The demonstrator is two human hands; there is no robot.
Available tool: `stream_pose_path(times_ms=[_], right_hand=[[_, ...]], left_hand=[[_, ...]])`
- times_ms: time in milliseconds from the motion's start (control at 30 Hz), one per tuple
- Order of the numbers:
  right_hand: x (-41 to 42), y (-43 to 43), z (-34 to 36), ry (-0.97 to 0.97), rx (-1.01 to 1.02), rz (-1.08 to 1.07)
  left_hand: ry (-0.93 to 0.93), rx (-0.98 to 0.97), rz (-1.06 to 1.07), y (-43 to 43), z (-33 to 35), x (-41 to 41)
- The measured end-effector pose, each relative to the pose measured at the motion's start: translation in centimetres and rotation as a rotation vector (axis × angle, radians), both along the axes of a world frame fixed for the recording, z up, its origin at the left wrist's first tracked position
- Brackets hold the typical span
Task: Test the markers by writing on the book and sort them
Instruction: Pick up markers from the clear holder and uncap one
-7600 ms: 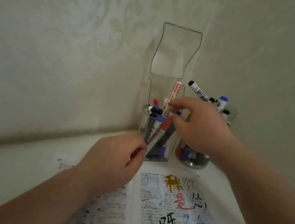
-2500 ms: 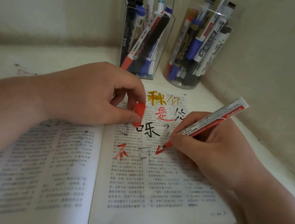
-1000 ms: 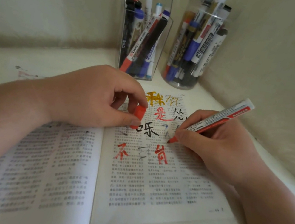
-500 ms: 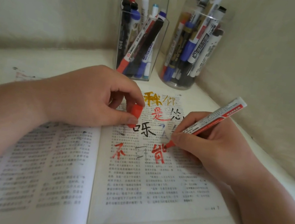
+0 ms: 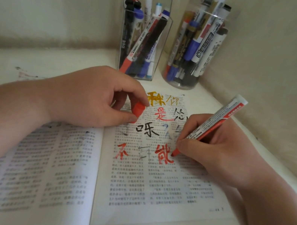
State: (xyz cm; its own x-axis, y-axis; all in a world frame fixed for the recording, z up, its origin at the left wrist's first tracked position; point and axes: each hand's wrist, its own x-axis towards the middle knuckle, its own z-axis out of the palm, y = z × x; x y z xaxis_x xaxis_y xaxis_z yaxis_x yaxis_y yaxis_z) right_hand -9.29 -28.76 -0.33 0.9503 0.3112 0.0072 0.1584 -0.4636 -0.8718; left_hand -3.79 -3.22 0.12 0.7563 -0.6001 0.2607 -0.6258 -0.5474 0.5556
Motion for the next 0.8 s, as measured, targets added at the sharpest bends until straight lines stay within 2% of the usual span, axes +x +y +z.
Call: stream_pose_path(times_ms=[100, 233, 333, 400, 500, 667, 800], right_hand=[[-0.1, 0.0, -0.1, 0.026, 0.072, 0.039], [0.6, -0.3, -0.4, 0.021, 0.346, -0.063], [1.4, 0.2, 0.0, -0.063, 0.323, -0.132], [2.0, 1.0, 1.3, -0.088, 0.328, -0.124], [3.4, 2.6, 4.9, -0.126, 0.333, 0.020], [7.2, 4.9, 9.0, -0.267, 0.155, 0.185], [8.7, 4.9, 5.8, -0.234, 0.342, 0.160]], left_hand=[[0.008, 0.002, -0.006, 0.0, -0.1, 0.1], [0.071, -0.036, -0.005, -0.1, -0.1, 0.0], [0.103, -0.085, 0.032, 0.0, -0.3, 0.2], [0.066, -0.051, 0.071, 0.2, -0.3, 0.4], [0.006, 0.003, 0.102, 0.3, -0.2, 0.5], [-0.008, 0.014, 0.120, 0.6, -0.2, 1.0], [0.051, -0.025, 0.134, 0.6, -0.8, 1.2]])
